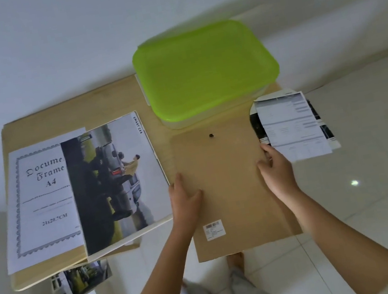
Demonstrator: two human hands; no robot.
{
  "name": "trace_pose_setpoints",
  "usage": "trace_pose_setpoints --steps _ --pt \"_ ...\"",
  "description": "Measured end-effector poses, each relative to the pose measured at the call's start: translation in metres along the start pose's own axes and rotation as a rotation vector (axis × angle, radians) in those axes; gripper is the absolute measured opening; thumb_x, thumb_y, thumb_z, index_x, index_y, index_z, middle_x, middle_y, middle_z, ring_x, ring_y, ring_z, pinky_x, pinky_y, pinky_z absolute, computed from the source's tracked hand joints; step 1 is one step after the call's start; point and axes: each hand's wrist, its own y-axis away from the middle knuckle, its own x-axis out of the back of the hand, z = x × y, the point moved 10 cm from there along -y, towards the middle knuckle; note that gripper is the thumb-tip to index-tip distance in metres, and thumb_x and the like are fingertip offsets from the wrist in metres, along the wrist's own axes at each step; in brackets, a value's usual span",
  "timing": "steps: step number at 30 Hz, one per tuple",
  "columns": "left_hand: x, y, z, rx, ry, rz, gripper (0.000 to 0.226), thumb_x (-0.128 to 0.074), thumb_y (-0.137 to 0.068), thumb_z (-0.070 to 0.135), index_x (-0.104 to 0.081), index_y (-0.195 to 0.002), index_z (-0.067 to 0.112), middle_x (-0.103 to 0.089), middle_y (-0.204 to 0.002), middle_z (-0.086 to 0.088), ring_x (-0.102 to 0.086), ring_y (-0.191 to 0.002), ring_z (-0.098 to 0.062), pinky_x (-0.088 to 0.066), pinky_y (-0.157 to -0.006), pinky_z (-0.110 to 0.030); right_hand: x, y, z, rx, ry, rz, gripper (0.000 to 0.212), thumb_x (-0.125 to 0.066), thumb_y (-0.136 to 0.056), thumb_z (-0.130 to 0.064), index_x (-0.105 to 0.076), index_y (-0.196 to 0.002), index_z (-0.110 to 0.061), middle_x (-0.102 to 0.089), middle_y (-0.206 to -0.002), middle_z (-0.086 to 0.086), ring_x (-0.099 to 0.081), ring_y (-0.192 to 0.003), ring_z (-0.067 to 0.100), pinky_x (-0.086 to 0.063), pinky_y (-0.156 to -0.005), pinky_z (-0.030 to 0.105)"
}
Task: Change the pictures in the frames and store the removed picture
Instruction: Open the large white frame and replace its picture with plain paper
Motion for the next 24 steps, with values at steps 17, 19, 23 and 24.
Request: trace_pose_setpoints --steps 17,19,23,24 --pt "-0.034 0.0 0.005 -0.179 -0.564 0.115 0.065 -0.042 -0.096 0.033 -0.011 -0.148 0.01 0.013 -0.156 -0.01 0.015 -0.143 -0.026 -0.002 -0.118 -0.04 -0.03 -0.009 -0.008 0.228 0.282 -0.107 0.056 -0.053 -0.091 -0.009 -0.031 -0.142 -0.004 -0.03 -0.143 0.012 -0.026 -0.135 0.024 -0.022 -0.103 0.021" --pt "-0.039 -0.002 0.01 -0.254 -0.64 0.115 0.063 -0.037 -0.097 0.037 -0.01 -0.149 0.012 0.014 -0.156 -0.008 0.017 -0.143 -0.024 0.004 -0.116 -0.039 -0.035 -0.007 -0.017 0.31 0.323 -0.122 0.055 -0.052 -0.092 -0.011 -0.031 -0.142 -0.005 -0.029 -0.146 0.013 -0.022 -0.138 0.024 -0.018 -0.109 0.024" --pt "-0.048 -0.012 0.009 -0.332 -0.789 0.052 0.071 -0.008 -0.089 0.057 0.0 -0.149 0.02 0.016 -0.156 -0.007 0.025 -0.139 -0.019 0.015 -0.111 -0.035 -0.067 0.0 -0.027 0.507 0.471 -0.293 0.053 -0.045 -0.097 -0.023 -0.026 -0.146 -0.015 -0.015 -0.155 0.01 -0.006 -0.145 0.025 -0.013 -0.118 0.038" --pt "-0.05 -0.014 0.007 -0.332 -0.813 0.032 0.074 -0.004 -0.086 0.059 0.004 -0.149 0.021 0.017 -0.156 -0.007 0.024 -0.14 -0.02 0.016 -0.11 -0.035 -0.073 0.0 -0.024 0.518 0.529 -0.324 0.054 -0.042 -0.098 -0.027 -0.023 -0.147 -0.018 -0.01 -0.157 0.009 -0.001 -0.145 0.024 -0.009 -0.118 0.039"
